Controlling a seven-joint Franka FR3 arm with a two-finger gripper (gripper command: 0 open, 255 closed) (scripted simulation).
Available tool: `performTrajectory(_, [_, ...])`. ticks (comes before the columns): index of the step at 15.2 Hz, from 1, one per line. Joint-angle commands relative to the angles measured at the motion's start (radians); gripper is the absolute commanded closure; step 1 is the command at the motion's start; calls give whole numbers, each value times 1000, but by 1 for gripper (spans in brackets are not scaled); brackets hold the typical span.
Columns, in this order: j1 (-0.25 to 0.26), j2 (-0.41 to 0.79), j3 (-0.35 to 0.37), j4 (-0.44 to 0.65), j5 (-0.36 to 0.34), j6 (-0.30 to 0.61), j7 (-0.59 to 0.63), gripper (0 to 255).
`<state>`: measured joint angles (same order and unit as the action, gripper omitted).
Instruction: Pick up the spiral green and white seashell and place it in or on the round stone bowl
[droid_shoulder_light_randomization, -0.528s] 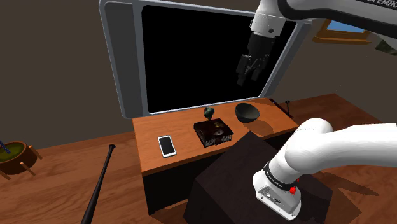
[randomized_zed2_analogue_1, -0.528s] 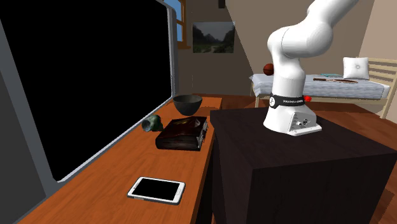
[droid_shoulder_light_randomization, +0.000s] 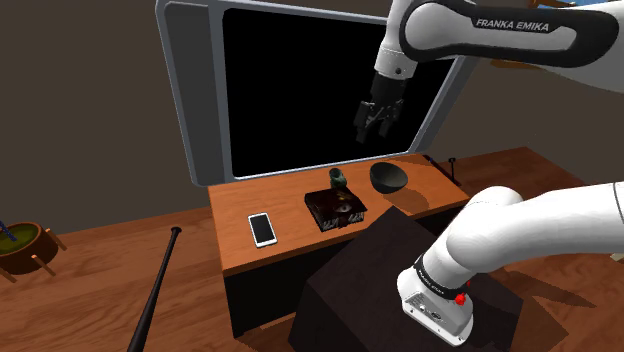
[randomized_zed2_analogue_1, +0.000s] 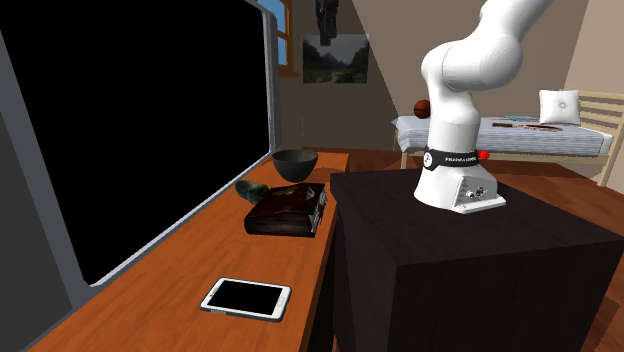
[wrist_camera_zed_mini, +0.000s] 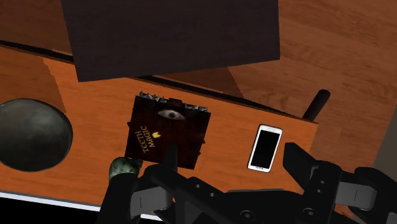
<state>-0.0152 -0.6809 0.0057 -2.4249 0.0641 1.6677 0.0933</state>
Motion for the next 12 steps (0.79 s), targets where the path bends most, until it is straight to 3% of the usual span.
performTrajectory(1, [-13, 48, -14, -15, -7, 64, -8, 0])
performTrajectory(12, [-65, 387, -89, -19, -11, 402, -50, 0])
